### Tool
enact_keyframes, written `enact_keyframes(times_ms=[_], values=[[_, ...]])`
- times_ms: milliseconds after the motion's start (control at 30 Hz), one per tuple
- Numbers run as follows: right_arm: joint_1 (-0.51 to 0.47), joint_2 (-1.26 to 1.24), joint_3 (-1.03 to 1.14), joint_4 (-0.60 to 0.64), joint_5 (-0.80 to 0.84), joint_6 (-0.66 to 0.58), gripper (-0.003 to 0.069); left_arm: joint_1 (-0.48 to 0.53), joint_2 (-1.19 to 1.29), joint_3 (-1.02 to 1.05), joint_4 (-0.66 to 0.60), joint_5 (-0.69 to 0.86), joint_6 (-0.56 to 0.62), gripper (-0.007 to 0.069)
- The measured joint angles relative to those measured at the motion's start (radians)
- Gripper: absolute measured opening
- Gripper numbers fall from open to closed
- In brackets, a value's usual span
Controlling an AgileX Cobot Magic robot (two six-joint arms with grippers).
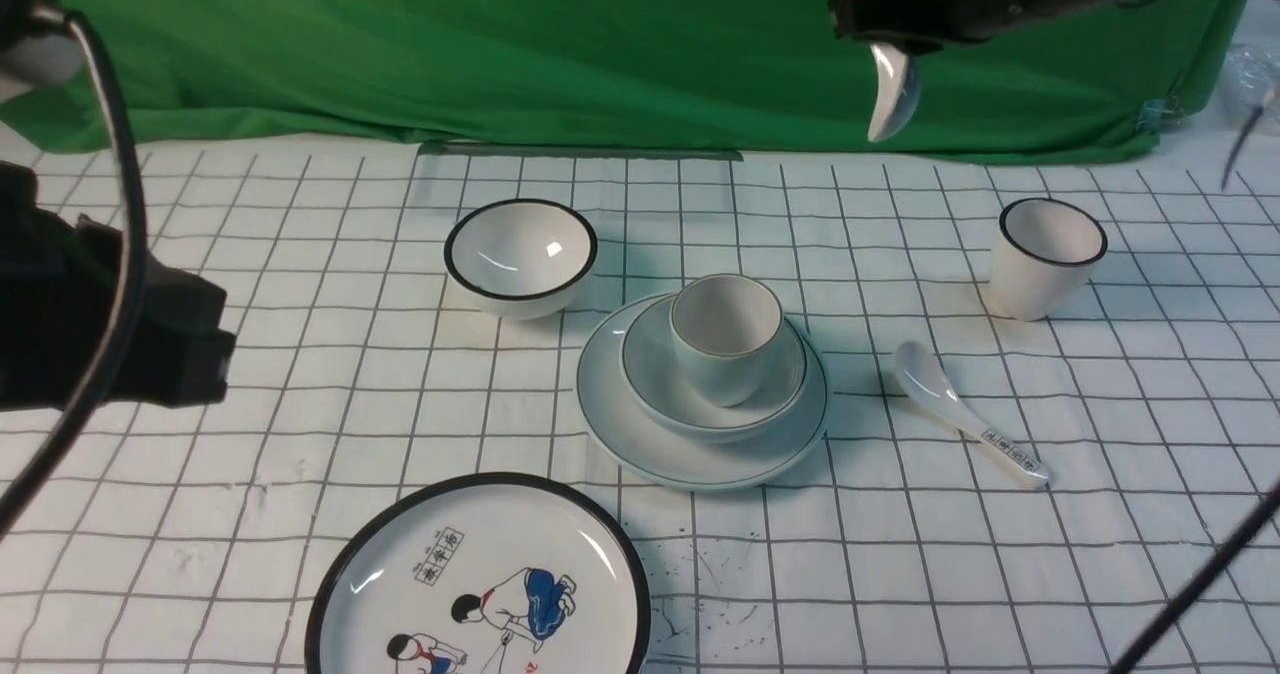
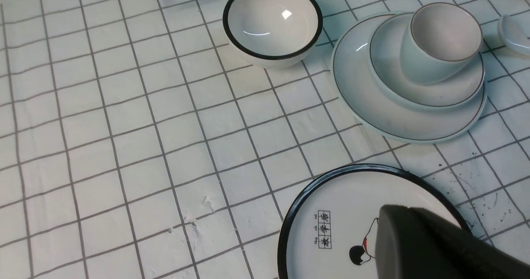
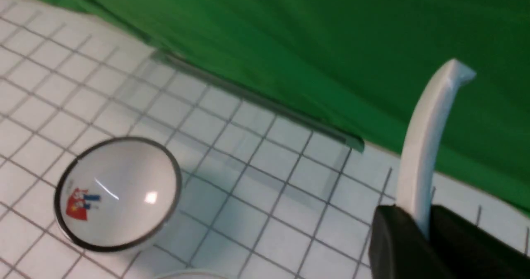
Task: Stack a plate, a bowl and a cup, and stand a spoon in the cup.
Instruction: Use the right arm to put the blue soup spoon into the blue teacup in the middle
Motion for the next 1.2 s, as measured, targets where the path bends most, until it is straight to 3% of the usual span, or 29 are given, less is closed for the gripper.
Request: enact_keyframes(times_ms=[33, 100, 133, 233, 433, 700, 833, 1067, 1200], values=[[0.011, -0.006, 0.038, 0.000, -0.055, -0.007, 0.0085, 0.000, 0.000, 0.000, 0.000, 0.000, 0.000, 0.0001], [0.088, -0.045, 0.276, 0.006, -0.403, -0.064, 0.0085, 0.000, 0.000, 0.000, 0.000, -0.012, 0.001, 0.0001], [0.100, -0.045, 0.275, 0.006, -0.429, -0.068, 0.0085, 0.000, 0.000, 0.000, 0.000, -0.012, 0.001, 0.0001], [0.175, -0.013, 0.431, 0.009, -0.703, -0.113, 0.0085, 0.000, 0.000, 0.000, -0.001, -0.018, 0.003, 0.0001], [0.236, 0.103, 0.471, 0.011, -0.897, -0.135, 0.0085, 0.000, 0.000, 0.000, -0.003, -0.019, 0.003, 0.0001], [0.235, 0.192, 0.471, 0.018, -0.937, -0.149, 0.0090, 0.000, 0.000, 0.000, -0.005, -0.018, 0.003, 0.0001], [0.235, 0.217, 0.473, 0.018, -0.935, -0.150, 0.0127, 0.000, 0.000, 0.000, -0.010, -0.018, 0.003, 0.0001], [0.235, 0.194, 0.475, 0.021, -0.870, -0.150, 0.0400, 0.000, 0.000, 0.000, -0.015, -0.016, 0.004, 0.0001], [0.233, 0.054, 0.476, 0.023, -0.604, -0.150, 0.0421, 0.000, 0.000, 0.000, -0.015, -0.016, 0.008, 0.0001]])
